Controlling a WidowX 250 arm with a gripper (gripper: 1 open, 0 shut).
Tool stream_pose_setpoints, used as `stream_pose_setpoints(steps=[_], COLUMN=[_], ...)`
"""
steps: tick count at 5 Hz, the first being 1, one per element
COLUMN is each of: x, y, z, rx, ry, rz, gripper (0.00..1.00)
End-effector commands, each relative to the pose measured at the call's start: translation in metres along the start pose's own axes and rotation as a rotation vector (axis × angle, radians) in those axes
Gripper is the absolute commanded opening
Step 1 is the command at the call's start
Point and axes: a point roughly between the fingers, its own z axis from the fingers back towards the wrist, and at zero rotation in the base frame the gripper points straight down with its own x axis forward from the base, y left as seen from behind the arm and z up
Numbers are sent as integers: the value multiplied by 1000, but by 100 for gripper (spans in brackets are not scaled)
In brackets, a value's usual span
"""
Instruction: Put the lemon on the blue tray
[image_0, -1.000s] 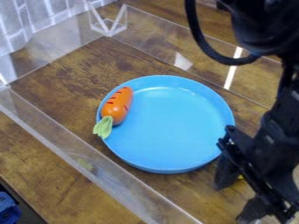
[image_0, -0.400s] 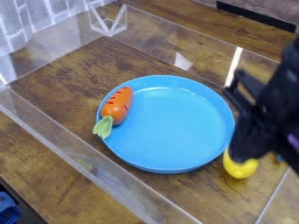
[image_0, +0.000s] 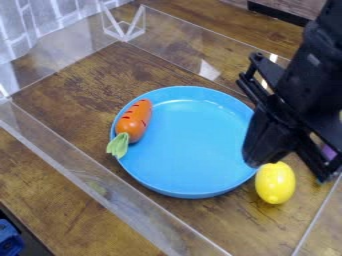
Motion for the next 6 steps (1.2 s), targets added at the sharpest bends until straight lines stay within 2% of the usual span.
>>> stream_pose_setpoints(steps=[1, 2, 3, 4, 5, 6], x=[4, 1, -4, -6, -7, -3], y=[13, 11, 11, 7, 5, 1], z=[24, 26, 28, 27, 25, 21], rx=[-2, 6, 13, 19, 21, 22], ry=[-83, -82, -82, -81, -76, -88], rz=[22, -24, -70, -119, -141, -179], gripper=[0, 100, 0, 100, 100, 100])
